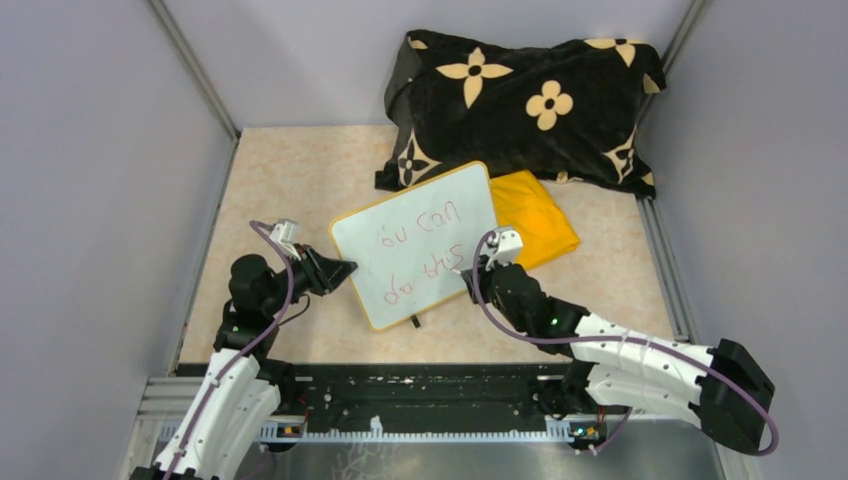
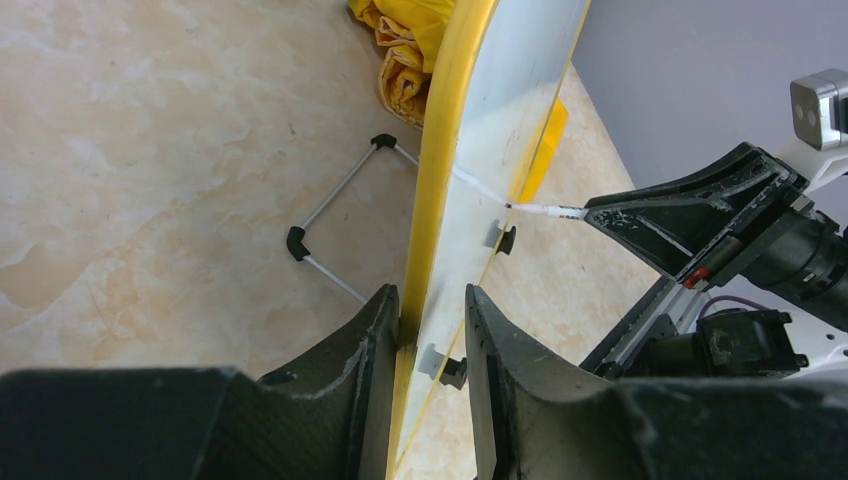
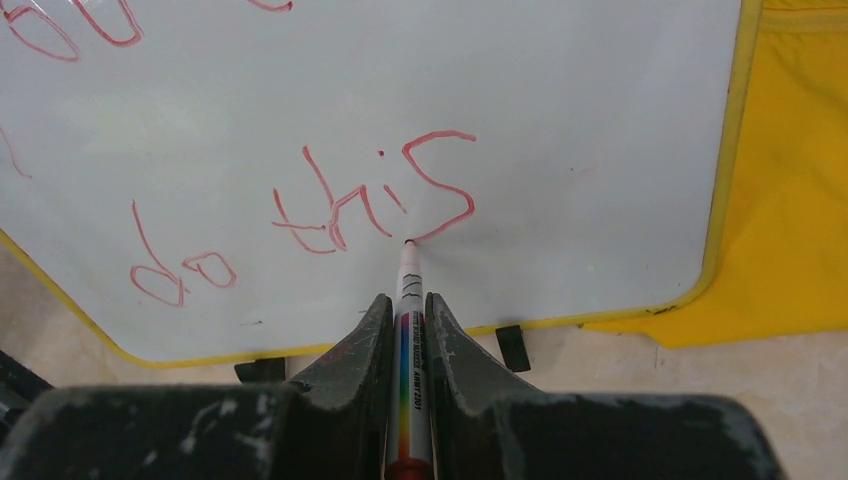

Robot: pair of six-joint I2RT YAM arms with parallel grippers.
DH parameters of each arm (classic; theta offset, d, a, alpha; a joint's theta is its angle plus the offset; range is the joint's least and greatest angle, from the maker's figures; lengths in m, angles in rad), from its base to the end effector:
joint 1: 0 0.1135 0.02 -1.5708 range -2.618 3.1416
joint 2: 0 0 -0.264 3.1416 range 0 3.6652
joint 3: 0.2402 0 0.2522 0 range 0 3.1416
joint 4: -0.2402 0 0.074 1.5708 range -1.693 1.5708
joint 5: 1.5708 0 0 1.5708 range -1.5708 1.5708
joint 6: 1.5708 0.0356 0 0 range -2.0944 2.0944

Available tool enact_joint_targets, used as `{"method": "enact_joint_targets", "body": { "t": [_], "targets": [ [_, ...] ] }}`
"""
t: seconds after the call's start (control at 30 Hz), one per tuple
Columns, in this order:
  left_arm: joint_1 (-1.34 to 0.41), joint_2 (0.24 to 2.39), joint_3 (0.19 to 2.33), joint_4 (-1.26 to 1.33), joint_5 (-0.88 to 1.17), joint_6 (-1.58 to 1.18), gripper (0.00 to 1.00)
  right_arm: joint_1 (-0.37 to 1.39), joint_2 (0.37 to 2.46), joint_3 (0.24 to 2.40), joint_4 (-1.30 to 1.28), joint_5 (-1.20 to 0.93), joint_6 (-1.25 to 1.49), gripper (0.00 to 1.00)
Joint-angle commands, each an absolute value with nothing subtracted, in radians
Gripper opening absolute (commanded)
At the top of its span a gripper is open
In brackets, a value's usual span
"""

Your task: Write a sentence on the whiteboard

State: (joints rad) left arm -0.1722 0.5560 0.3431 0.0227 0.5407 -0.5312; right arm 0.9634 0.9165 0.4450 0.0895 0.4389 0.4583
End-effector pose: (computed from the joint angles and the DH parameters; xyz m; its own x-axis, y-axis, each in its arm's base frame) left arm 0.1451 -0.0438 0.2400 -0.4873 -0.3561 -0.7974 0.4617 0.6700 -0.5813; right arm 0.1285 0.1584 0.2256 -0.4201 0.0973 -0.9022 -0.3706 0.8891 0.2685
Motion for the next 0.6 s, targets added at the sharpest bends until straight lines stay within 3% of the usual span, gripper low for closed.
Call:
{"method": "enact_joint_targets", "body": {
  "t": [0.0, 0.3, 0.57],
  "targets": [
    [-0.172, 0.545, 0.337, 0.049, 0.558, -0.538, 0.37, 0.951, 0.873, 0.461, 0.083, 0.42, 0.466, 0.0],
    [-0.173, 0.541, 0.337, 0.046, 0.555, -0.538, 0.37, 0.951, 0.645, 0.483, -0.089, 0.412, 0.425, 0.0],
    [-0.172, 0.542, 0.337, 0.048, 0.555, -0.538, 0.37, 0.951, 0.485, 0.459, -0.136, 0.534, 0.422, 0.0]
  ]
}}
